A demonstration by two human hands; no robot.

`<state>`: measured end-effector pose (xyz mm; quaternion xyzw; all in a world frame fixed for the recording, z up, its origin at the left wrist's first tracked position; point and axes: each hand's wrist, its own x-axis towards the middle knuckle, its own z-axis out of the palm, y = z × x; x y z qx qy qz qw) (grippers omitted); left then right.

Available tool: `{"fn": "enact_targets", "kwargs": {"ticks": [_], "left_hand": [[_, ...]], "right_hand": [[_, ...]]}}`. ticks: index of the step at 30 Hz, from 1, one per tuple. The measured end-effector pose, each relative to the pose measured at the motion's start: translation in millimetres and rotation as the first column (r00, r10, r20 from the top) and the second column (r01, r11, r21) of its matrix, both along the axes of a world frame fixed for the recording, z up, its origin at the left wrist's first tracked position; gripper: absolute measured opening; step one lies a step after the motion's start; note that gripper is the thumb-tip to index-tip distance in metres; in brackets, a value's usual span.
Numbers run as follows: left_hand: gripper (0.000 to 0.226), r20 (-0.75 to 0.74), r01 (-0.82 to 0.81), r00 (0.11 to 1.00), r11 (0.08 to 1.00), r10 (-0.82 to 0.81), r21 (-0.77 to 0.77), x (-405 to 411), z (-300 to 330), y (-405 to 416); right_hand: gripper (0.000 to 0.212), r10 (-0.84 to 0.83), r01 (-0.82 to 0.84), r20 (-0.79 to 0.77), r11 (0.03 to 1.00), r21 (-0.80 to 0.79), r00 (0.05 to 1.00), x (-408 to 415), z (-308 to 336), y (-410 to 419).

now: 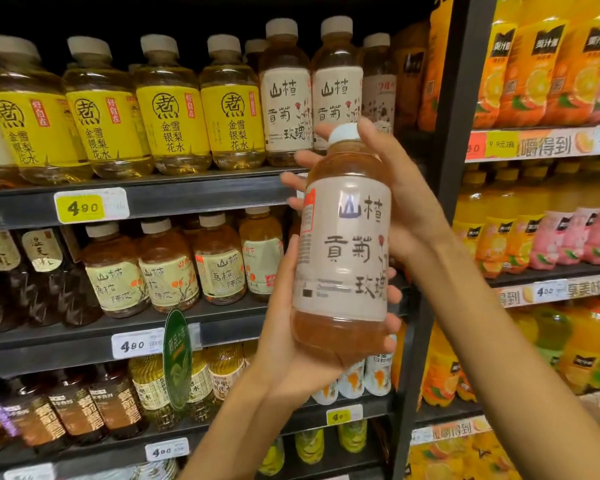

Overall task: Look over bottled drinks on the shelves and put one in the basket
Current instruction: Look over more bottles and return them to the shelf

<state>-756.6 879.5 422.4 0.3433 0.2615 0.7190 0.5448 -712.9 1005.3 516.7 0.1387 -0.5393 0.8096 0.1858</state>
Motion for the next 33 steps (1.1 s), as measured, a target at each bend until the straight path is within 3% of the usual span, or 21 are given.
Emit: {"fn": "enact_targets", "kwargs": {"ticks": [2,5,8,10,13,16,18,21,23,26,30,33], "left_hand": [[0.077,0.054,0.046,0.998,0.999,-0.045,-0.011,3,-4,2],[0.076,-0.14,-0.191,0.973,0.981,0.184,-0.035,-5,-7,-3],[0.077,-0.229,-0.284,0.936,0.958,0.267,-0.044,-4,3,-9],[0.073,-0.149,-0.243,0.962,0.966,0.228,-0.092,3,8,-13],[0.075,0.114,-0.117,0.985,0.984,0.133,-0.131,7,9,-20],[0.079,0.334,-0.021,0.939,0.985,0.078,-0.171,8,11,-37],[0.078,0.405,0.038,0.913,0.983,0.039,-0.181,11,14,-41],[0.066,0.299,-0.126,0.936,0.969,0.187,-0.211,14,19,-34],[0.08,0.19,-0.239,0.934,0.922,0.304,-0.303,15,19,-30],[0.086,0.395,-0.042,0.903,0.951,0.167,-0.305,17,13,-34],[0.077,0.418,-0.056,0.89,0.954,0.18,-0.293,23,10,-36],[0.073,0.394,-0.097,0.888,0.934,0.237,-0.343,24,13,-34]], "right_hand": [[0.028,0.011,-0.013,-0.026,0.998,-0.062,1.0,-3,0,-3],[0.022,-0.158,0.158,-0.016,0.987,0.036,0.987,-2,3,-2],[0.018,-0.307,0.303,0.028,0.948,0.102,0.951,-3,2,3],[0.017,-0.307,0.296,0.101,0.948,0.114,0.946,-4,2,2],[0.022,-0.244,0.219,0.246,0.968,0.123,0.938,-5,-8,1],[0.027,-0.179,0.164,0.377,0.984,0.071,0.909,-5,-31,-3],[0.027,-0.105,0.12,0.454,0.993,-0.005,0.885,-5,-43,-7],[0.025,-0.016,0.083,0.527,0.991,-0.103,0.849,-6,-56,-10],[0.024,-0.01,0.107,0.565,0.984,-0.139,0.825,-9,-65,-11],[0.023,-0.069,0.144,0.586,0.986,-0.082,0.807,-13,-73,-12],[0.053,-0.045,0.118,0.54,0.988,-0.103,0.84,-16,-79,-11],[0.034,0.005,0.099,0.546,0.982,-0.16,0.838,-13,-80,-12]]}}
